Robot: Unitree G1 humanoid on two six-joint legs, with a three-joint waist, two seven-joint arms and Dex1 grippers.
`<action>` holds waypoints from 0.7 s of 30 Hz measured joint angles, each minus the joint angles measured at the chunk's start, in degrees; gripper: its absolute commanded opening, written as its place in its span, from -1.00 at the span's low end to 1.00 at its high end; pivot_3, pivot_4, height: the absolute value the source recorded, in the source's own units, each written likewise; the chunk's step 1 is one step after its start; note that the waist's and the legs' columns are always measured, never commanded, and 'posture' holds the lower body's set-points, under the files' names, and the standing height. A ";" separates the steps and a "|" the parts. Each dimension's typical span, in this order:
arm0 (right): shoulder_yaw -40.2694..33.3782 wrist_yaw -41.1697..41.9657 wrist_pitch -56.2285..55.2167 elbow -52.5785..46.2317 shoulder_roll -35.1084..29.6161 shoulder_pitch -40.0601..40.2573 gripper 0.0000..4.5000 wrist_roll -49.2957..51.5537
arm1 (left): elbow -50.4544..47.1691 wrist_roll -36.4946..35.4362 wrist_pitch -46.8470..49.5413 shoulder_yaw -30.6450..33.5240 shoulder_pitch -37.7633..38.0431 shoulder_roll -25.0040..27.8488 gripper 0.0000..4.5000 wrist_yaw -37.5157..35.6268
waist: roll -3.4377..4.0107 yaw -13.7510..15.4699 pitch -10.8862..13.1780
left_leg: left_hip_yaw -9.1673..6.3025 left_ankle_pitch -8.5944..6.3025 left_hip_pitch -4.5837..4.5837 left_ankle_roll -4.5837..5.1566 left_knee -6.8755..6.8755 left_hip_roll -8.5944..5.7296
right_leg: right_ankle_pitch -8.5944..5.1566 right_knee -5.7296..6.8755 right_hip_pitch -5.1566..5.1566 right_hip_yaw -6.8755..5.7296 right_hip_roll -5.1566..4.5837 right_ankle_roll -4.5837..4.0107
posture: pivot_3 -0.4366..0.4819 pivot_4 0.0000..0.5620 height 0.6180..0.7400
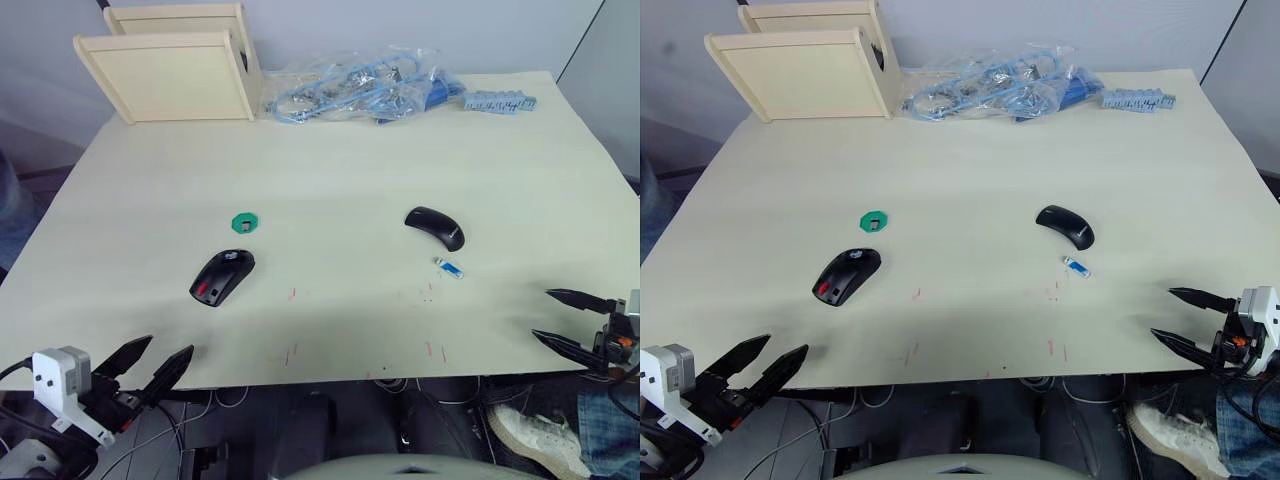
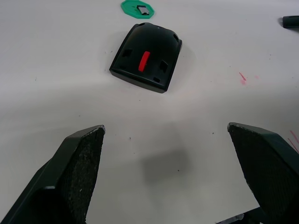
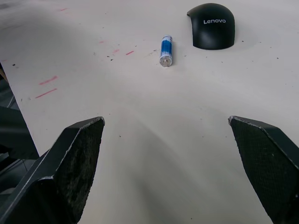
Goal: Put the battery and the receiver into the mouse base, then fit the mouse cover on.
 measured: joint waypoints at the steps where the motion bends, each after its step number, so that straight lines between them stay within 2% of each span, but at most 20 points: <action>1: 0.00 0.00 0.00 0.00 0.00 0.00 1.00 0.00 | 0.00 0.00 0.00 0.00 0.00 0.00 0.99 0.00 | 0.00 0.00 0.00 | 0.00 0.00 0.00 0.00 0.00 0.00 | 0.00 0.00 0.00 0.00 0.00 0.00 | -0.05 -0.47 1.00; 5: 0.34 -0.06 0.41 -3.62 1.59 -0.86 1.00 1.37 | 1.76 -0.09 0.42 0.08 -3.60 4.66 0.99 -1.01 | 0.04 0.06 -0.02 | -0.06 0.00 0.02 0.00 0.01 0.03 | 0.01 0.06 0.00 0.00 0.12 -0.01 | -0.05 -0.47 1.00; 6: 0.95 -0.13 2.12 -8.55 2.16 -1.11 1.00 3.51 | 3.76 -0.56 0.56 0.04 -6.78 8.24 0.99 -3.34 | 0.08 0.03 -0.01 | -0.06 0.00 0.01 0.00 0.00 0.06 | 0.12 0.09 -0.02 0.03 0.19 0.19 | -0.05 -0.47 1.00; 9: 1.85 -0.05 4.00 -14.75 2.63 -1.52 1.00 5.99 | 6.88 -1.71 0.62 0.24 -9.67 11.84 0.99 -6.67 | 0.10 -0.05 0.00 | -0.06 0.00 0.01 -0.01 0.00 0.12 | 0.13 0.08 -0.04 0.06 0.21 0.19 | -0.05 -0.47 1.00; 16: 4.81 -1.06 6.71 -23.33 4.71 -0.78 1.00 8.21 | 16.84 0.15 0.74 -2.63 -19.90 21.17 0.99 -12.90 | 0.09 0.13 0.01 | -0.07 0.00 0.00 -0.01 0.00 0.10 | 0.14 0.10 -0.04 0.03 0.21 0.19 | -0.05 -0.47 1.00; 21: 6.32 -4.16 7.85 -27.30 5.94 -0.06 1.00 8.21 | 21.32 2.85 1.37 -6.84 -25.09 23.57 0.99 -13.43 | 0.08 0.02 0.03 | -0.09 0.00 -0.01 -0.02 0.00 0.12 | 0.15 0.14 -0.07 0.02 0.20 0.20 | -0.05 -0.47 1.00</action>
